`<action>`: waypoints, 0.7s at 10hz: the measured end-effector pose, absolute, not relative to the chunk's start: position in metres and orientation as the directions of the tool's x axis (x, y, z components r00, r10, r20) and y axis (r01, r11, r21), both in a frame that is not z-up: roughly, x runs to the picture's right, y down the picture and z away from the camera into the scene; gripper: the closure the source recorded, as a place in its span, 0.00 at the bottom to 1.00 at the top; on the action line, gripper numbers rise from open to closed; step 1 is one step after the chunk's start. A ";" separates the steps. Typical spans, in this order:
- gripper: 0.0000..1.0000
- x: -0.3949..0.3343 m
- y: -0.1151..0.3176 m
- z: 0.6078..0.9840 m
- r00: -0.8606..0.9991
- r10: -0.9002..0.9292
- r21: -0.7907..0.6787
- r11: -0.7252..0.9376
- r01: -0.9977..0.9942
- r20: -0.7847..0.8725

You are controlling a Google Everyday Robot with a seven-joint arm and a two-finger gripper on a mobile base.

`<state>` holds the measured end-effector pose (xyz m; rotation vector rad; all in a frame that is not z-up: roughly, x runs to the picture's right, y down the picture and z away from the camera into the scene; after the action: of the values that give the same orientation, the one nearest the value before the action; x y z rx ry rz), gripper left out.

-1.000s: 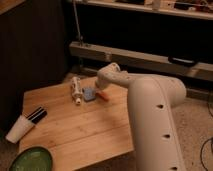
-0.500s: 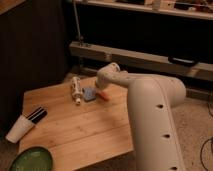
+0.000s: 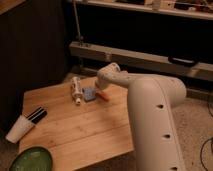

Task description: Drag the pepper across the table

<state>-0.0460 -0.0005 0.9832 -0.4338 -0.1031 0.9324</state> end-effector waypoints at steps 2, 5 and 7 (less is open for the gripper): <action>0.78 -0.027 0.017 0.960 0.568 0.818 -0.419 0.485 -0.768 -0.092; 0.78 0.010 0.028 0.916 0.528 0.847 -0.431 0.455 -0.779 -0.061; 0.78 0.009 0.036 0.900 0.520 0.852 -0.447 0.445 -0.776 -0.056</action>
<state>0.0092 0.0357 0.9004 -0.4506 -0.1875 1.0166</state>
